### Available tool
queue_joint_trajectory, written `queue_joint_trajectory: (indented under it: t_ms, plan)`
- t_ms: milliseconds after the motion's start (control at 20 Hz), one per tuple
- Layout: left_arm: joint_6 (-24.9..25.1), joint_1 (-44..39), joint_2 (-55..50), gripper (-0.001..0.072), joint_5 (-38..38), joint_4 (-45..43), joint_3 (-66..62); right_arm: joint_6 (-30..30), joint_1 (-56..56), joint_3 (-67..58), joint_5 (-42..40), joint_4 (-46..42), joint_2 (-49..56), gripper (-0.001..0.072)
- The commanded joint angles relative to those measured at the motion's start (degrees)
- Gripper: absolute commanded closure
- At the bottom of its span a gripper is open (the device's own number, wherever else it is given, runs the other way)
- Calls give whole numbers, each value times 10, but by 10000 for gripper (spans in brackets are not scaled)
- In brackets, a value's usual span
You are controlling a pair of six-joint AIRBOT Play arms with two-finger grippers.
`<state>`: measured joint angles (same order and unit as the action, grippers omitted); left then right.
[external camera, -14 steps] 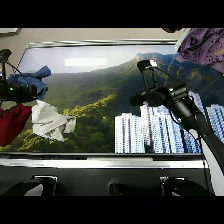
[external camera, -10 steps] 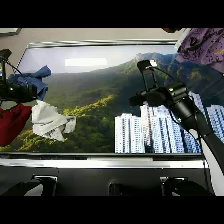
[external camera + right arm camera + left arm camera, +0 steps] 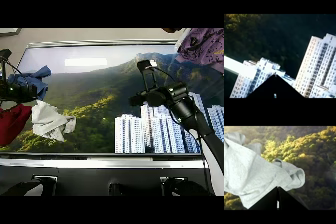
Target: Fold the clothes and pants, and hang the long-sleeved shirts on hangers.
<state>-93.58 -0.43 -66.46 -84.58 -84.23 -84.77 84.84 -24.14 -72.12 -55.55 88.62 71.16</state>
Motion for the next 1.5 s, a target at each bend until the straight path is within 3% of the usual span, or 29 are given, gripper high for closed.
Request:
queue_joint_trajectory:
  t_ms: [0, 600, 650, 700, 750, 950, 1100, 1250, 1450]
  plan:
    - [0, 0, 0, 685, 0, 0, 0, -1, 0, 0, 0, 0, 0, 676]
    - [0, 0, 0, 685, 0, 0, 0, -1, 0, 0, 2, 1, 0, 676]
    - [0, 0, 0, 634, 0, -1, 0, -2, 0, 0, 2, 1, 0, 676]
    - [-10, 1, 0, 334, -1, -1, 2, -1, 0, -1, 2, 1, 0, 676]
    - [-50, 1, -1, -13, -5, -5, 8, -2, 0, 0, 2, 1, 0, 676]
    - [-61, 5, -7, -13, 3, -95, 92, -2, 0, 0, 2, 1, 0, 676]
    - [-62, 30, -7, -13, 98, -92, 211, -2, 0, 0, 2, 1, 0, 676]
    - [-108, 57, -9, -13, 220, -92, 307, -2, 0, 0, 2, 0, 0, 676]
    - [-130, 71, -40, -13, 337, -85, 356, -2, 0, 0, 1, 1, 0, 676]
